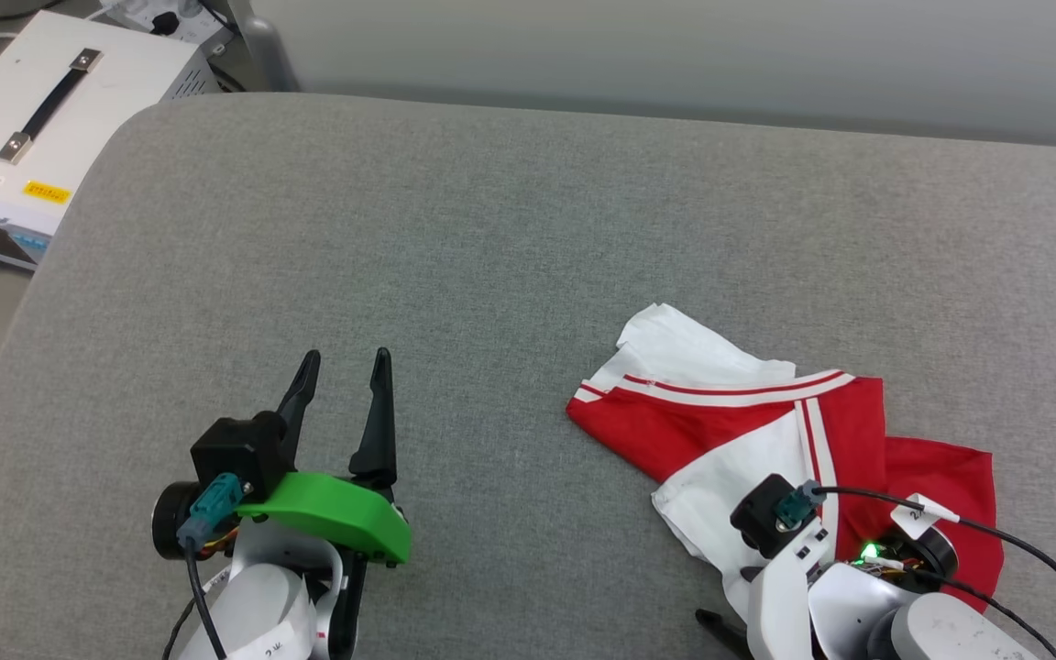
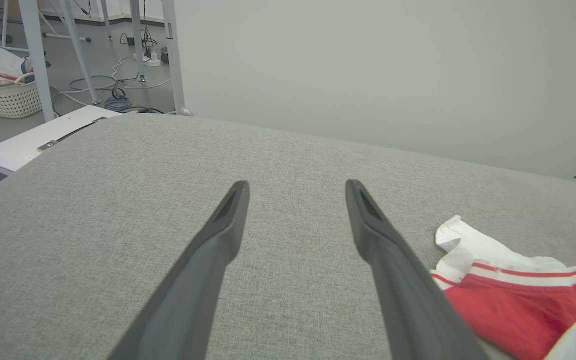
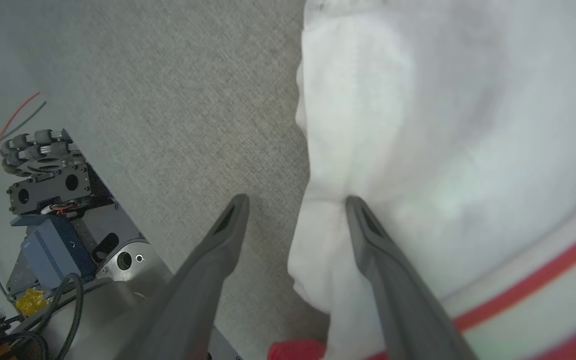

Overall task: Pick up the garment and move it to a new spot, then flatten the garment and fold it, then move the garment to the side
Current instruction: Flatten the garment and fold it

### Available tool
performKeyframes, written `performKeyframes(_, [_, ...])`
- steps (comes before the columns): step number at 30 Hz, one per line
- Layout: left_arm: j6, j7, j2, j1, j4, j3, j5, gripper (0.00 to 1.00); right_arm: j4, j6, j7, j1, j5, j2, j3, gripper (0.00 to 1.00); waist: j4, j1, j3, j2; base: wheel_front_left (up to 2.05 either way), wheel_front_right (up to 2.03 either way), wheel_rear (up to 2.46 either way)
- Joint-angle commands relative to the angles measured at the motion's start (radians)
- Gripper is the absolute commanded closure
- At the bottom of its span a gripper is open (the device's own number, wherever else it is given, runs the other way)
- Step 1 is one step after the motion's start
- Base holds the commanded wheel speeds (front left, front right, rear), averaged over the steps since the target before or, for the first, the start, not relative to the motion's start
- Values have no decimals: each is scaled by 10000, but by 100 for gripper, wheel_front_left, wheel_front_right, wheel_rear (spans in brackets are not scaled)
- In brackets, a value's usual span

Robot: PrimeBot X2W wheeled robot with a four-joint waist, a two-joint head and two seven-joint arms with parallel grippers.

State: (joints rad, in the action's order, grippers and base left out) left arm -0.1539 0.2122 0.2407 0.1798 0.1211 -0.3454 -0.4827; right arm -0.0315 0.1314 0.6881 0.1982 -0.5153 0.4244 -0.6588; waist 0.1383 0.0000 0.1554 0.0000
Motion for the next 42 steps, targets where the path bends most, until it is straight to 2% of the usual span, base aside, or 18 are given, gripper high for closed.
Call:
performKeyframes(1, [39, 87, -74, 179, 51, 17, -69, 0, -255, -7, 111, 146, -119, 23, -85, 0, 202, 0, 299, 0, 0, 0, 0])
performKeyframes(5, [87, 175, -132, 299, 192, -4, -55, 0, -815, -7, 561, 113, -447, -35, -325, 0, 247, 0, 466, 0, 0, 0, 0])
performKeyframes(6, [106, 193, -141, 326, 238, -19, -47, 0, -901, -7, 660, 107, -526, -52, -381, 20, 255, 0, 482, 0, 0, 0, 0])
performKeyframes(8, [135, 218, -154, 371, 326, -38, -43, 0, -959, -7, 690, 138, -586, -62, -474, 96, 262, 0, 481, 0, 0, 0, 0])
performKeyframes(9, [145, 229, -159, 382, 364, -39, -47, 0, -962, -7, 655, 152, -630, -88, -487, 100, 257, 0, 457, 0, 0, 0, 0])
performKeyframes(17, [133, 293, -93, 285, 561, -7, -59, 0, 51, -7, -233, 588, -701, -343, -178, 100, 28, 0, -18, 0, 0, 0, 0])
performKeyframes(23, [72, 213, 25, 171, 475, -4, -80, 0, 957, -7, -1070, 936, -402, -434, 850, 100, -269, 0, -305, 0, 0, 0, 0])
performKeyframes(28, [23, 124, 126, 122, 337, -14, -84, 0, 943, -7, -1546, 925, -80, -540, 2758, 100, -487, 0, -342, 0, 0, 0, 0])
performKeyframes(36, [-17, 63, 139, 153, 202, -81, -110, 0, -346, -7, -1988, 211, 280, -818, 6474, 100, -601, 0, -136, 0, 0, 0, 0])
performKeyframes(42, [-1, 57, 137, 197, 247, -142, -137, 0, -1379, -7, -2365, -749, 248, -1333, 8577, 100, -549, 0, 8, 0, 0, 0, 0])
